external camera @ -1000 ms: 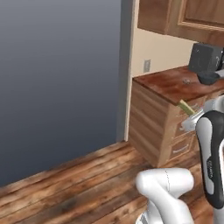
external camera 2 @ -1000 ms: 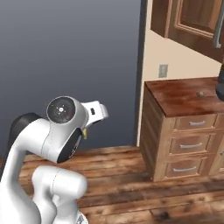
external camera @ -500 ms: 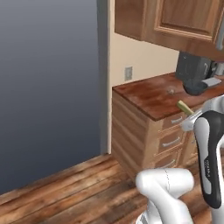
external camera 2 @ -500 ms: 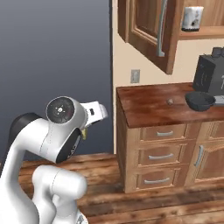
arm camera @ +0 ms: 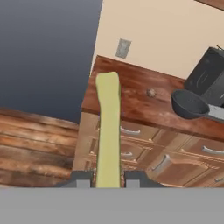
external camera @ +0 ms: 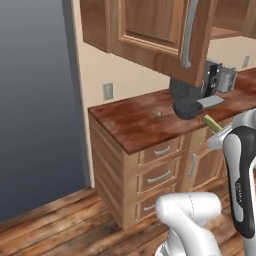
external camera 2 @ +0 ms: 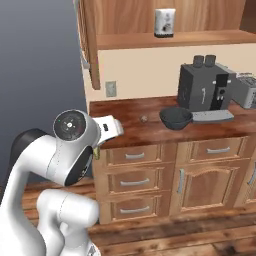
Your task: Pick the egg and butter from the fridge and place them by the bowl for mixing.
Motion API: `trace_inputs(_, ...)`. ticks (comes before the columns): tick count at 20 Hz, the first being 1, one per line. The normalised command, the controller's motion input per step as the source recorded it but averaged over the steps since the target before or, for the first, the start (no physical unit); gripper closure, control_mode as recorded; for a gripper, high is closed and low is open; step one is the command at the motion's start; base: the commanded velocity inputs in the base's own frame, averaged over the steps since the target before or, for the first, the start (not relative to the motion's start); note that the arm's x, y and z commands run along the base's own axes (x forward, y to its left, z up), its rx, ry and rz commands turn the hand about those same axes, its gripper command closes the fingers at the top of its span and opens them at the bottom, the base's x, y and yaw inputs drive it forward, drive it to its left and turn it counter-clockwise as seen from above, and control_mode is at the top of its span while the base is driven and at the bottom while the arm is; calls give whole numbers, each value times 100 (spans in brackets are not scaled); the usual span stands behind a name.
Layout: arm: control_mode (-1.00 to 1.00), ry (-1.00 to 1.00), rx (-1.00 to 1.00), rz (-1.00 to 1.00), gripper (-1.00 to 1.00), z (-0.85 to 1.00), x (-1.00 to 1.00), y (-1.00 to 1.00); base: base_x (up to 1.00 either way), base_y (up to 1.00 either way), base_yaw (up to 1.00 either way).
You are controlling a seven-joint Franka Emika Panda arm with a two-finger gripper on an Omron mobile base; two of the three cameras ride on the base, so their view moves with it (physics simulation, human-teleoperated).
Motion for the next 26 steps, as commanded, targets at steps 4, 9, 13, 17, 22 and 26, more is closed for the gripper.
trace_inputs(4, 100, 0, 0, 0, 100, 0, 0, 0, 58, -100, 0)
trace_inputs(9, 100, 0, 0, 0, 100, 0, 0, 0, 83, -100, 0)
trace_inputs(13, 100, 0, 0, 0, 100, 0, 0, 0, 100, -70, 8)
trace_inputs(17, 100, 0, 0, 0, 100, 0, 0, 0, 100, -31, 13)
trace_inputs(22, 100, 0, 0, 0, 100, 0, 0, 0, 42, -20, 36)
trace_inputs(26, 100, 0, 0, 0, 100, 0, 0, 0, 0, 0, 52)
